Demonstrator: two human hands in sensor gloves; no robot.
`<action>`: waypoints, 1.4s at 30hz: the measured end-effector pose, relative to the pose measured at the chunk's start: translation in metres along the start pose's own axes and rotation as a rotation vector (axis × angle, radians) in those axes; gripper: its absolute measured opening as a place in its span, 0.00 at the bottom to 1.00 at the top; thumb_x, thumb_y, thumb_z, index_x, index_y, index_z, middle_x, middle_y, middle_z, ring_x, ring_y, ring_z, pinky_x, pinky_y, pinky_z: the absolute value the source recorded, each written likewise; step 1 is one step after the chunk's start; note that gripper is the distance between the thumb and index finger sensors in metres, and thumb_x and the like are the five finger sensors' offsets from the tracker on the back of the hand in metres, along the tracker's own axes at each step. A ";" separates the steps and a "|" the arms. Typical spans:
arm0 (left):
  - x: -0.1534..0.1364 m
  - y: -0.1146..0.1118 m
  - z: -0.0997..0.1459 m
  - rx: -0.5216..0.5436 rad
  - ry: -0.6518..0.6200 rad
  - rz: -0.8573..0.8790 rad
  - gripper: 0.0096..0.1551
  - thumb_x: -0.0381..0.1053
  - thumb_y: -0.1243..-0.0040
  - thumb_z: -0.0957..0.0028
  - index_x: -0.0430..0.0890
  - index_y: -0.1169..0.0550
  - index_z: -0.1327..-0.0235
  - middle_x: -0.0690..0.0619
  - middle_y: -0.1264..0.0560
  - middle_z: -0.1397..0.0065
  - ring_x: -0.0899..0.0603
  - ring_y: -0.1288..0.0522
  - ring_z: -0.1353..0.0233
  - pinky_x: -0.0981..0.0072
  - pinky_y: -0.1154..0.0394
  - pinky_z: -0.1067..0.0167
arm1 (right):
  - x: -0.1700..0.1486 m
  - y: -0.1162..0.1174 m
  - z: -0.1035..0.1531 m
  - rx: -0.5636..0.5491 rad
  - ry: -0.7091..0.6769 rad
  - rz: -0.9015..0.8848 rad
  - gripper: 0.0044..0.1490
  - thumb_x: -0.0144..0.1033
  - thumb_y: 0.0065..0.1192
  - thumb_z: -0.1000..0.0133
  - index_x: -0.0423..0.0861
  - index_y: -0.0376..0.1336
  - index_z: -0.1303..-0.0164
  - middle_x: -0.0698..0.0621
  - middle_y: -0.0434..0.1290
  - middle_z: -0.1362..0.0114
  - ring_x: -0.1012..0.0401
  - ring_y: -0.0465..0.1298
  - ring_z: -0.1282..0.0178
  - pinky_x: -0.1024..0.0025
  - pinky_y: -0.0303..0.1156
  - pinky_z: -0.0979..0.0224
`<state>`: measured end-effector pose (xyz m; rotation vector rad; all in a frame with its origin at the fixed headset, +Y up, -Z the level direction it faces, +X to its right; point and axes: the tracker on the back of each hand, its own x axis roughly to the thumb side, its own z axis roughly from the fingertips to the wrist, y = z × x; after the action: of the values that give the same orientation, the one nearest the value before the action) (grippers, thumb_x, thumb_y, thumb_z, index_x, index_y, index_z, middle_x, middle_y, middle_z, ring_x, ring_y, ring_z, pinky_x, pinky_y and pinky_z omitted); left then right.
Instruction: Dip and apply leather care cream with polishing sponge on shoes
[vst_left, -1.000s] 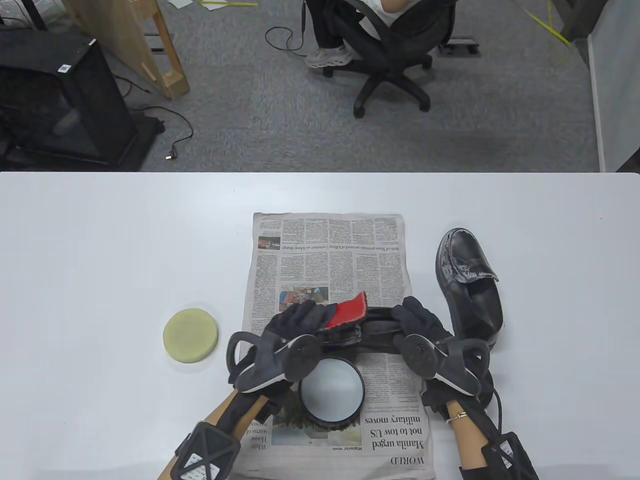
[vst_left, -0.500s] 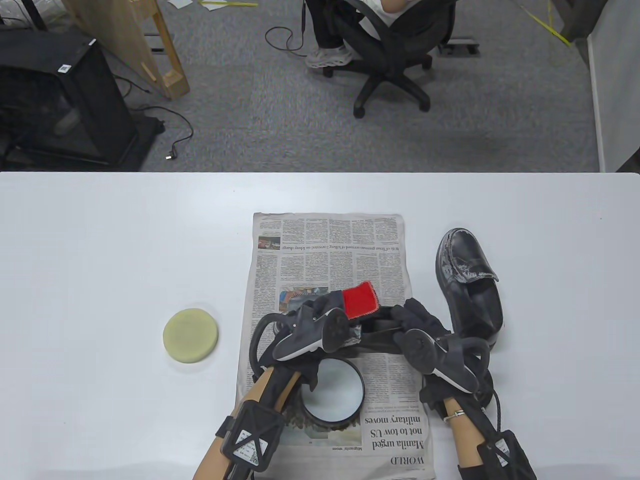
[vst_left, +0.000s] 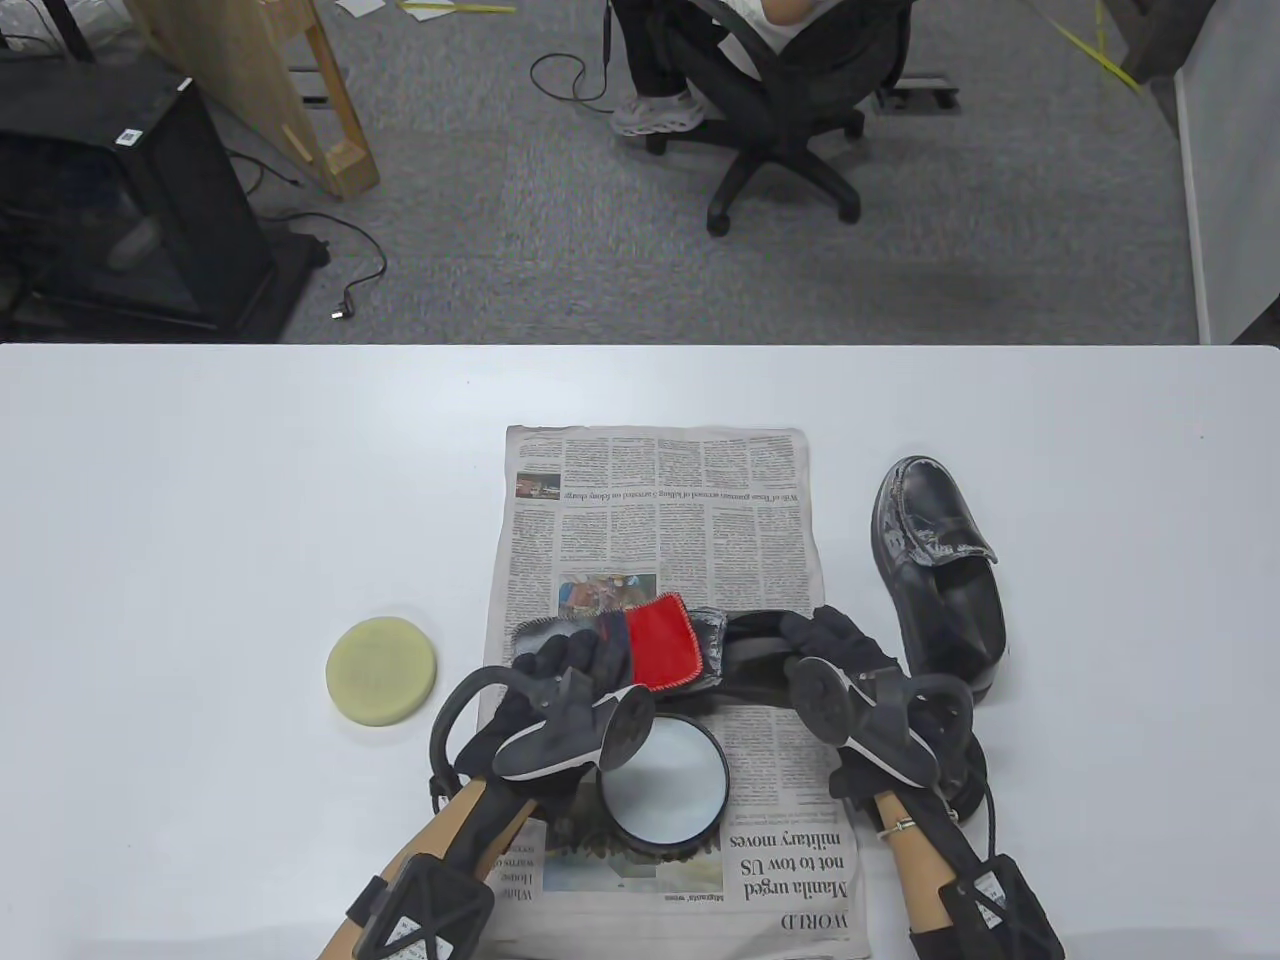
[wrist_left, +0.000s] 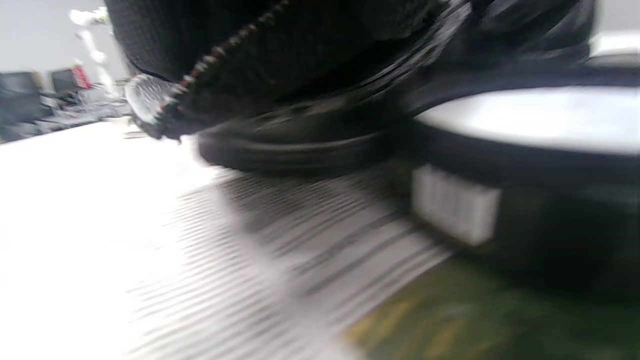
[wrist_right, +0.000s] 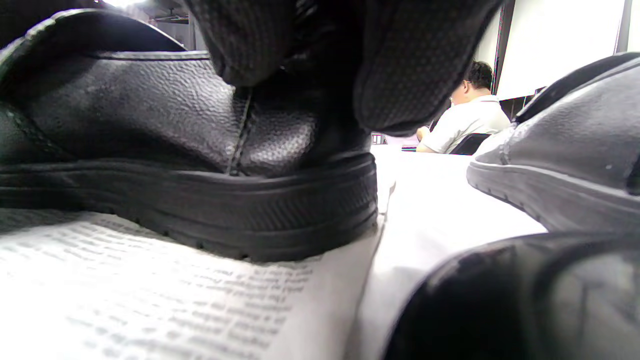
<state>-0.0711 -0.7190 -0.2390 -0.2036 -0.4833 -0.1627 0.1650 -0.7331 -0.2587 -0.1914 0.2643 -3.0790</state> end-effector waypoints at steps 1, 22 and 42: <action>0.004 0.002 -0.002 0.007 -0.021 0.026 0.33 0.54 0.56 0.32 0.42 0.41 0.16 0.39 0.37 0.14 0.33 0.34 0.21 0.41 0.33 0.28 | 0.000 0.000 0.000 0.002 -0.001 0.001 0.24 0.52 0.56 0.41 0.67 0.58 0.34 0.49 0.70 0.23 0.54 0.81 0.33 0.78 0.82 0.39; -0.030 -0.002 -0.011 -0.149 0.050 -0.072 0.33 0.55 0.56 0.32 0.48 0.44 0.16 0.44 0.42 0.11 0.35 0.38 0.18 0.43 0.34 0.26 | 0.002 0.000 -0.001 0.014 -0.001 0.024 0.22 0.52 0.55 0.41 0.66 0.60 0.36 0.49 0.72 0.26 0.54 0.81 0.34 0.77 0.82 0.39; 0.002 0.016 -0.056 -0.075 -0.001 0.175 0.33 0.56 0.59 0.31 0.47 0.44 0.15 0.43 0.42 0.11 0.35 0.38 0.17 0.39 0.35 0.27 | 0.001 0.001 -0.002 0.033 -0.004 0.004 0.23 0.52 0.55 0.41 0.66 0.60 0.35 0.49 0.71 0.25 0.54 0.81 0.33 0.75 0.81 0.38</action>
<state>-0.0409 -0.7171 -0.2889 -0.3179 -0.4584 -0.0097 0.1639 -0.7335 -0.2608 -0.1952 0.2139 -3.0768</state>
